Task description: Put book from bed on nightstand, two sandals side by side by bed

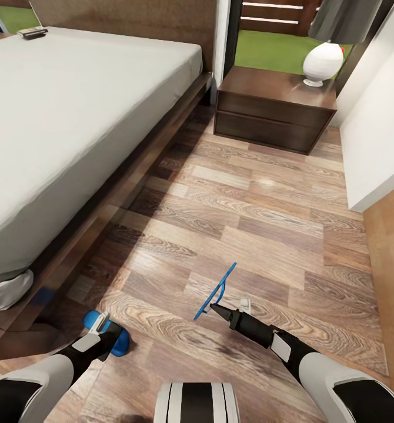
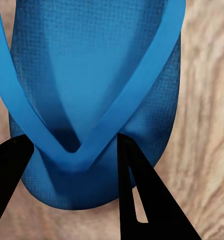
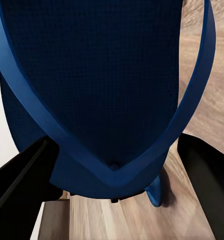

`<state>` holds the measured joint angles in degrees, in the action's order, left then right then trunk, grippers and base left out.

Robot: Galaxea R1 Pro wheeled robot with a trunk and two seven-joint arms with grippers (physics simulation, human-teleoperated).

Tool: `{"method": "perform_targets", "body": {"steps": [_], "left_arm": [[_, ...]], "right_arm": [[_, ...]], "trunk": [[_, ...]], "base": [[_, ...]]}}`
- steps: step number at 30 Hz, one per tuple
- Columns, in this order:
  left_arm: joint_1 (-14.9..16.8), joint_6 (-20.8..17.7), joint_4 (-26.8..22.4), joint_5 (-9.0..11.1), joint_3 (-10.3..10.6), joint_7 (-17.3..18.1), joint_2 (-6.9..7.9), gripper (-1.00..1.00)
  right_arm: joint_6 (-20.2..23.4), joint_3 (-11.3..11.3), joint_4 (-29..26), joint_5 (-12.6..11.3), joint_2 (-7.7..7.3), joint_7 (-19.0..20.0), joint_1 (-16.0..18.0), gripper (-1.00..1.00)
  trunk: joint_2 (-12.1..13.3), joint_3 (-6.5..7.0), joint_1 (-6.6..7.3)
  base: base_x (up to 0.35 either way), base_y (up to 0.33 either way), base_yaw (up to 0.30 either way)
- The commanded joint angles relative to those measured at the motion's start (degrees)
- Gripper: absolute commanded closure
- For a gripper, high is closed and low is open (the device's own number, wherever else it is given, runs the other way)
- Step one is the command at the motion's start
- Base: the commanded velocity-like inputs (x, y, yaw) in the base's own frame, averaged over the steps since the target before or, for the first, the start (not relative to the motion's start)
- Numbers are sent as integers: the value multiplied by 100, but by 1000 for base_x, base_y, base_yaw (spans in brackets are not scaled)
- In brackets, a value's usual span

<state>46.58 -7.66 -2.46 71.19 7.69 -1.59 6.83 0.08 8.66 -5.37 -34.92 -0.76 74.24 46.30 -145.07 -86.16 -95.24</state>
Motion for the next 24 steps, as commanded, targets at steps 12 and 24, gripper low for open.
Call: {"method": "perform_targets", "body": {"steps": [12, 24], "left_arm": [[0, -25, -9, 53, 55, -9, 9, -100], [0, -25, -9, 53, 57, -8, 19, -100]], "right_arm": [[6, 48, 9, -50, -2, 8, 2, 100], [8, 48, 13, -50, 0, 5, 2, 100]], "trunk": [[-1, -3, 1], [-1, -3, 1]], "base": [[0, 0, 0], [0, 0, 0]]}}
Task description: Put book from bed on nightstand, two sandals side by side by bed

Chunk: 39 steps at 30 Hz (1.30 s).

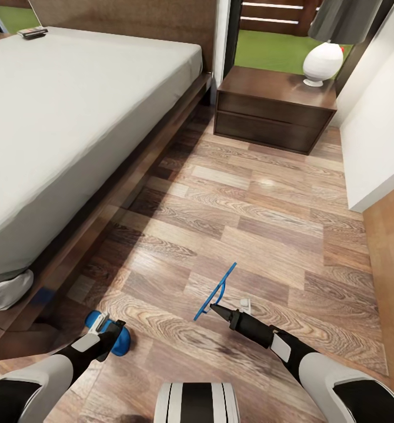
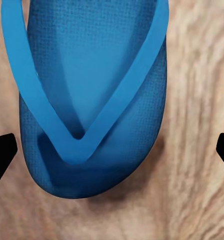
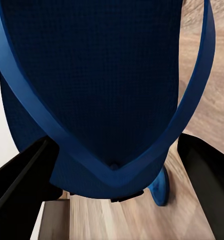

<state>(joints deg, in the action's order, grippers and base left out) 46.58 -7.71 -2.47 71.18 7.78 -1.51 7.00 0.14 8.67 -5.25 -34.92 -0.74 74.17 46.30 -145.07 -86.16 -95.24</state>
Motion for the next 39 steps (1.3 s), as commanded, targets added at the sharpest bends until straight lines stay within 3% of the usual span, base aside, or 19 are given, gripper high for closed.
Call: {"method": "perform_targets", "body": {"steps": [1, 5, 25, 34, 39], "left_arm": [[0, -20, -8, 54, 48, -16, 3, -100], [0, -23, -8, 52, 48, -16, 3, -100], [0, -156, -24, 70, 74, 16, 30, -100], [0, -783, -37, 63, 105, 558, 95, -100], [0, -1387, -44, -44, 121, 1132, 197, -100]], "right_arm": [[2, 48, 2, -50, -1, 13, 2, 100], [3, 48, 9, -50, 1, 11, 2, 100], [2, 48, 42, -35, 4, -44, 2, 100], [2, 48, 46, -25, 4, -135, 2, 100], [21, 48, 50, -26, 4, -315, 2, 100]], "trunk": [[-1, -3, 1], [-1, -3, 1], [26, 440, 52], [38, 639, 76], [44, 750, 89]], "base": [[0, 0, 0], [0, 0, 0], [0, 0, 0], [0, 0, 0], [0, 0, 0]]}}
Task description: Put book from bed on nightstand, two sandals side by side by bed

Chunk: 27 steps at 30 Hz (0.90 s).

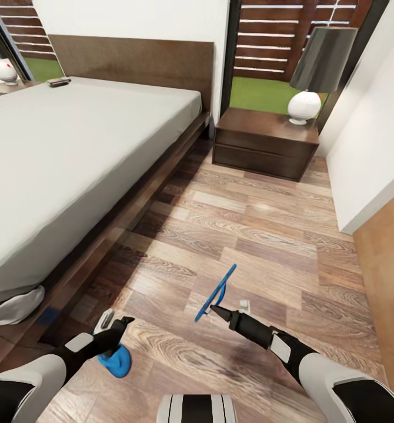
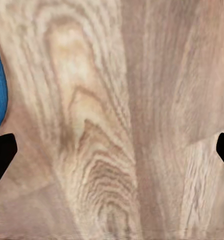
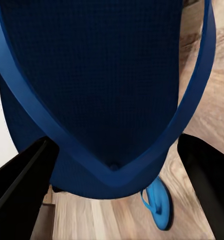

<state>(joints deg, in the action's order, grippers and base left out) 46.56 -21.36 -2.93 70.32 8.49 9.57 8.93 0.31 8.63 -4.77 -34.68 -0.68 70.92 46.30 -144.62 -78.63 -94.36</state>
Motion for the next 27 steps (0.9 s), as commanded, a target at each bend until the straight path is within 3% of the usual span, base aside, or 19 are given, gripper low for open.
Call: {"method": "perform_targets", "body": {"steps": [1, 4, 7, 14, 19, 27], "left_arm": [[2, -107, 1, 5, 50, 119, 18, -100], [2, -553, -7, -286, 48, 670, 87, -100], [2, -920, -15, -707, 43, 1281, 121, -100], [2, -1151, -27, -1522, 36, 2250, 142, -100], [2, -1188, -31, -1807, 27, 2433, 140, -100], [2, -1302, -32, -1921, 22, 2487, 136, -100]], "right_arm": [[6, 52, 2, -51, -2, -28, 2, 100], [11, 52, 2, -55, 3, -193, 2, 100], [17, 52, 4, -59, 10, -273, 2, 100], [29, 52, 63, -82, 15, -489, 2, 100], [30, 57, 70, -83, 15, -604, 2, 100], [31, 53, 76, -83, 15, -652, 2, 100]], "trunk": [[0, 19, 3], [4, 86, 11], [8, 152, 19], [18, 307, 37], [24, 418, 50], [35, 595, 70]], "base": [[0, 0, 0], [0, 0, 0], [0, 0, 0], [0, 0, 0], [0, 0, 0], [0, 0, 0]]}}
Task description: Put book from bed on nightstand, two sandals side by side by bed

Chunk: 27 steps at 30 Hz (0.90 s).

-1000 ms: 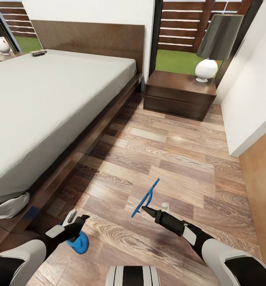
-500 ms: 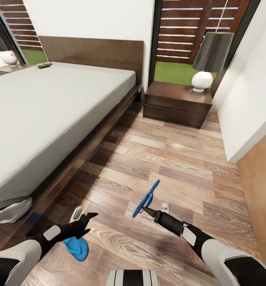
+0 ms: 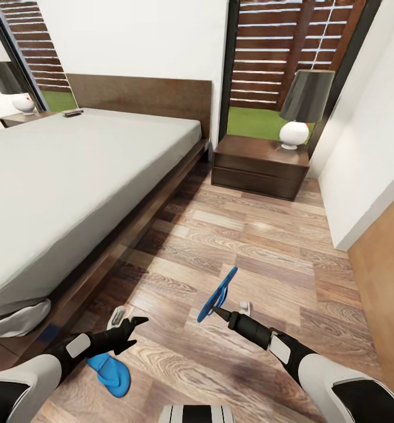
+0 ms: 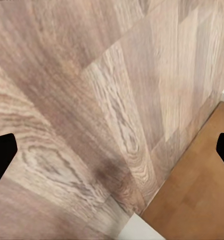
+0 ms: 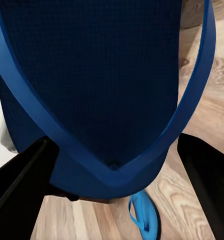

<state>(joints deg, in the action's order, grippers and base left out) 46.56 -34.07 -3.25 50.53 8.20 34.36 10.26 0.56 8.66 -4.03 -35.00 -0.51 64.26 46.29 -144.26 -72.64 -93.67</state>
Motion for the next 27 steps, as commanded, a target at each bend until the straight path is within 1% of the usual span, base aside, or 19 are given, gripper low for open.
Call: {"method": "perform_targets", "body": {"steps": [1, 14, 19, 27], "left_arm": [[2, -40, -1, 53, 51, 13, 1, -100], [2, -32, -1, 36, 59, 6, -27, -100], [2, -8, -1, 36, 59, -3, -41, -100], [2, 4, -1, 36, 59, -8, -58, -100]], "right_arm": [[9, 49, 4, -50, -2, 11, 2, 100], [12, 48, 35, -50, -2, 5, 2, 100], [9, 48, 40, -49, -2, -85, 2, 100], [6, 48, 41, -50, -2, -119, 2, 100]], "trunk": [[0, 19, 3], [18, 307, 37], [24, 417, 50], [35, 595, 70]], "base": [[0, 0, 0], [0, 0, 0], [0, 0, 0], [0, 0, 0]]}}
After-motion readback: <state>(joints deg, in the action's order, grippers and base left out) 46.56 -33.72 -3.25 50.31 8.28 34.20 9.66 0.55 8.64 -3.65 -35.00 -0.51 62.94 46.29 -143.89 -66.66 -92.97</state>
